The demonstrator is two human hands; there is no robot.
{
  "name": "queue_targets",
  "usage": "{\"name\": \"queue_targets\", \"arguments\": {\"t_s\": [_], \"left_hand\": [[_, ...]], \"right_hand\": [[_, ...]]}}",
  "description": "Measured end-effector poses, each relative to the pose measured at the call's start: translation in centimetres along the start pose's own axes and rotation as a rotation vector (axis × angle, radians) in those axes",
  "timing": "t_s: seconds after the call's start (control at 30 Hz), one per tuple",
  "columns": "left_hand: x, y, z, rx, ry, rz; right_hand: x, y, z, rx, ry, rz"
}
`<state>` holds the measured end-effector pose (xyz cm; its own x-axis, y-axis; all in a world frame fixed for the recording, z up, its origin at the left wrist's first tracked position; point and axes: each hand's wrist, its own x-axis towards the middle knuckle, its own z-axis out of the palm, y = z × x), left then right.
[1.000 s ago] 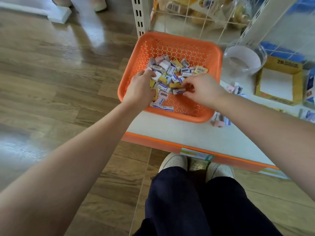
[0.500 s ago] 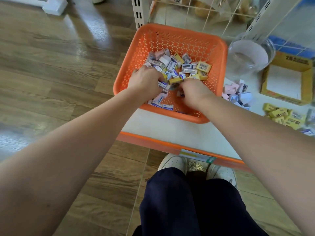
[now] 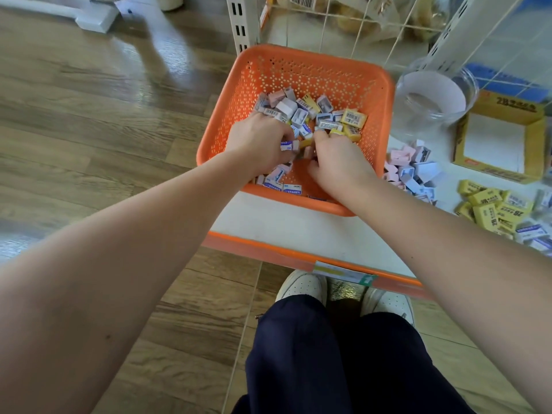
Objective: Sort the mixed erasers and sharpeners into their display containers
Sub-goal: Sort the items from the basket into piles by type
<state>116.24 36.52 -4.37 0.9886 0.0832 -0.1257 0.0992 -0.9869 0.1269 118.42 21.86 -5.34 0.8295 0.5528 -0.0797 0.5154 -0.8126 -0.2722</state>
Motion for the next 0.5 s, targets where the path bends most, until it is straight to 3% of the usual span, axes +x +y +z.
{"name": "queue_targets", "arguments": {"t_s": [0.23,0.33,0.5], "left_hand": [[-1.3,3.3,-2.6,-0.341,0.107,0.071],[-1.1,6.7,-4.2,-0.466,0.170,0.129],[-0.2,14.2,-4.7,-0.468,0.189,0.264]], "right_hand": [[-2.4,2.5,-4.7,0.192,0.282,-0.034],[-4.4,5.6,-6.4,0.229,0.390,0.055],[-9.3,12.2,-7.7,0.242,0.476,0.248]]}}
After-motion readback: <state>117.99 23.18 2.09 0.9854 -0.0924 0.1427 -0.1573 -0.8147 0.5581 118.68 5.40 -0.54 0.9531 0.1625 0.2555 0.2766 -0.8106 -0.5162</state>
